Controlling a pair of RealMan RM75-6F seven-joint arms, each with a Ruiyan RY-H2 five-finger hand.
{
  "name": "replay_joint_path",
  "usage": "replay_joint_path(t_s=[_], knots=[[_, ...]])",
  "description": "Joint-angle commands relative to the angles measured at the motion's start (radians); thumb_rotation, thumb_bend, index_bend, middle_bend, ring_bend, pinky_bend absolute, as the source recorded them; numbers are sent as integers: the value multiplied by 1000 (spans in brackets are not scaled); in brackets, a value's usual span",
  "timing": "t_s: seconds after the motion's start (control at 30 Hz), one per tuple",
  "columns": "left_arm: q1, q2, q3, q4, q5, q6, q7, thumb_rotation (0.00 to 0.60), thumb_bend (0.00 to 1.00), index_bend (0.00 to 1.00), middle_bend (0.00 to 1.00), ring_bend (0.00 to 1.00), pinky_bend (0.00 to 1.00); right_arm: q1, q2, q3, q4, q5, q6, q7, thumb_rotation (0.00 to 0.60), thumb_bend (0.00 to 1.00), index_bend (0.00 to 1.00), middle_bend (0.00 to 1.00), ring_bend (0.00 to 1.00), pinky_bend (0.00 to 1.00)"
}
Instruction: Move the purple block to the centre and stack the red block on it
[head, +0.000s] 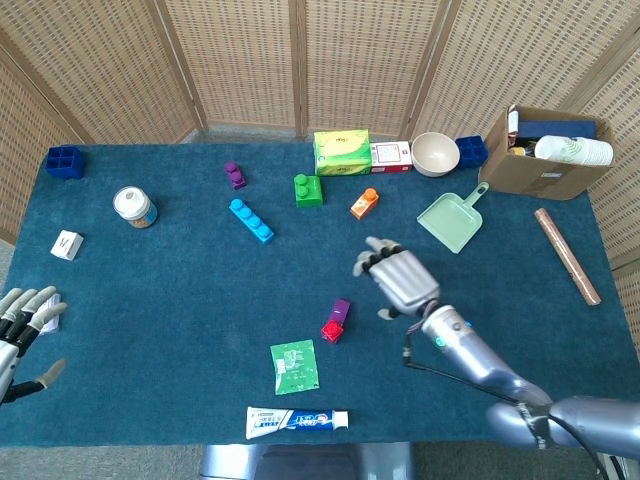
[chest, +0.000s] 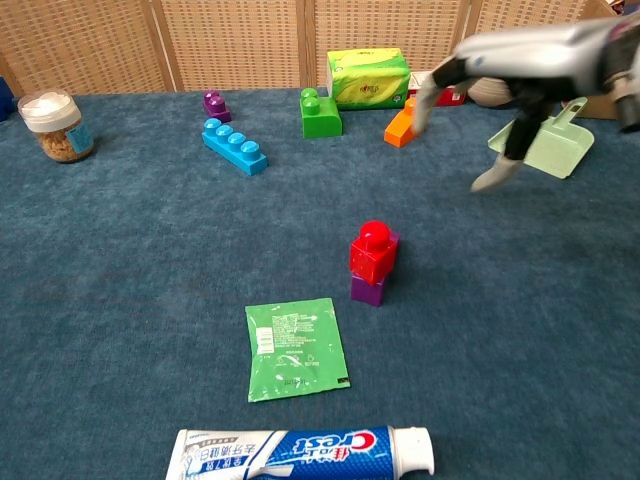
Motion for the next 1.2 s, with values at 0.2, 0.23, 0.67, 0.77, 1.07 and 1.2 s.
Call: replay_joint_path(t_s=[0.2,0.23,0.67,0.77,1.07,1.2], knots=[[27,27,17,-67,-44,-32,48,600,342,155,49,0,0,-172,61,-12,27,-101,172,151,600,73,357,254,61,154],[30,29,18,-72,-49,-34,49,600,342,158,51,0,0,-191,64,-18,33,-113,194,155,600,75,361,254,60,153],[65,45,30,-122,-80,-47,60,600,342,187,68,0,0,-489,44,-87,128,-260,547,208,600,85,405,254,50,143],[74,41,33,-126,-71,-36,54,600,343,187,74,0,0,-538,28,-100,175,-302,595,232,600,86,420,255,50,129],[107,28,52,-145,-60,-21,57,600,342,206,111,0,0,-656,-2,-113,289,-339,654,343,600,87,434,259,49,102],[109,31,47,-177,-50,-12,78,600,342,205,117,0,0,-675,-1,-110,316,-352,646,373,600,86,434,259,29,81]])
